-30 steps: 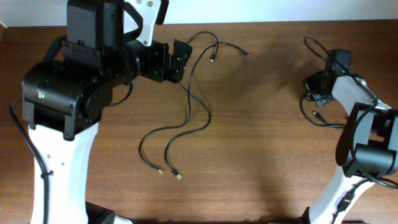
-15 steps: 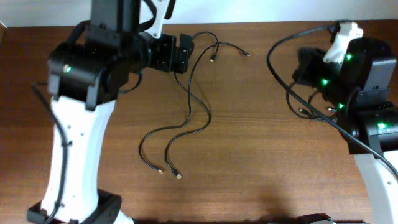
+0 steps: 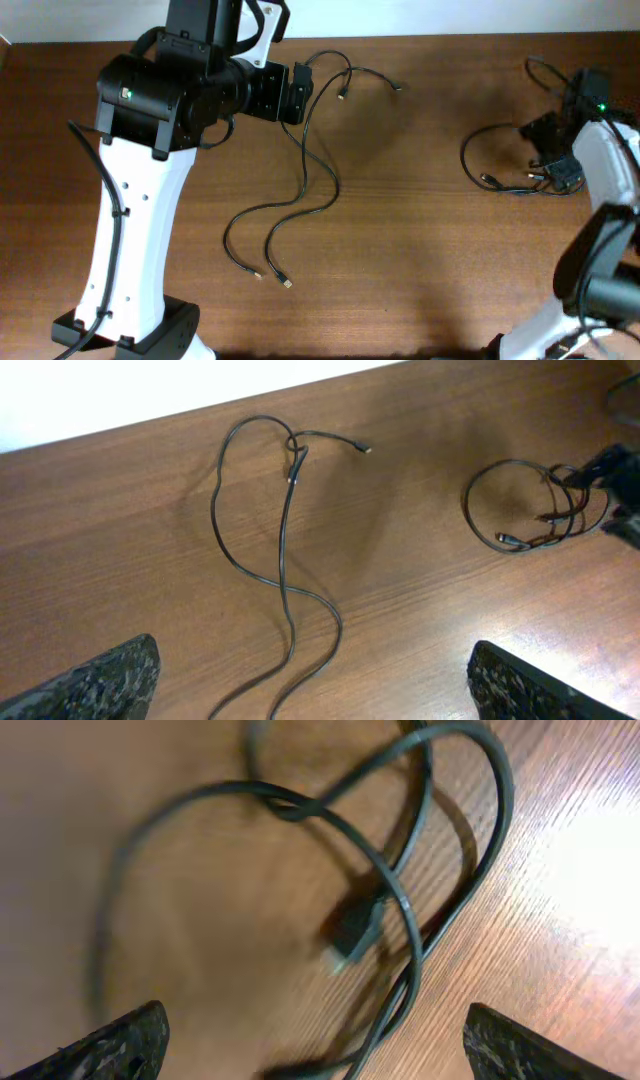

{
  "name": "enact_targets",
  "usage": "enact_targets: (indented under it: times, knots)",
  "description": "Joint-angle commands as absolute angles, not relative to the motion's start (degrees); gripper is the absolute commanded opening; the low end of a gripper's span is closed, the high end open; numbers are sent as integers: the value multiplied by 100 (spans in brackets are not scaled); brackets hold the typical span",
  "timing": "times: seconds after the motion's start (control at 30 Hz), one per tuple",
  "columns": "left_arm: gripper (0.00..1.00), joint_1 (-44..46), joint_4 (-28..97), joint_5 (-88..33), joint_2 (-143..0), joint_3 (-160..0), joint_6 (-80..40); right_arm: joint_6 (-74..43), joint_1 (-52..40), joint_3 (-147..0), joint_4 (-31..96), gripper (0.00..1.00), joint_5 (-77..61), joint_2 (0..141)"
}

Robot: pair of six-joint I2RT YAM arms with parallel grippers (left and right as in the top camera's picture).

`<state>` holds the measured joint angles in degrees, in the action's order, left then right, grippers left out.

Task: Untangle cables

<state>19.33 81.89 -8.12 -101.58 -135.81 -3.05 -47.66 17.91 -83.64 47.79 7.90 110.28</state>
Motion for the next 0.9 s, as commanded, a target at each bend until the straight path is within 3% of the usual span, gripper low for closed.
enact_targets:
  times: [0.0,0.37,0.87]
  knots:
    - [99,1940,8305,-770,-10130,-13600,-301,-4827,1916,-8348,4670,93,821,11306]
    - [99,1940,8547,-770,-10130,-13600,-303,-4615,2764,-8346,4392,93,928,11391]
    - [99,1940,8556,-770,-10130,-13600,-303,-4377,2571,-7929,3983,84,895,11716]
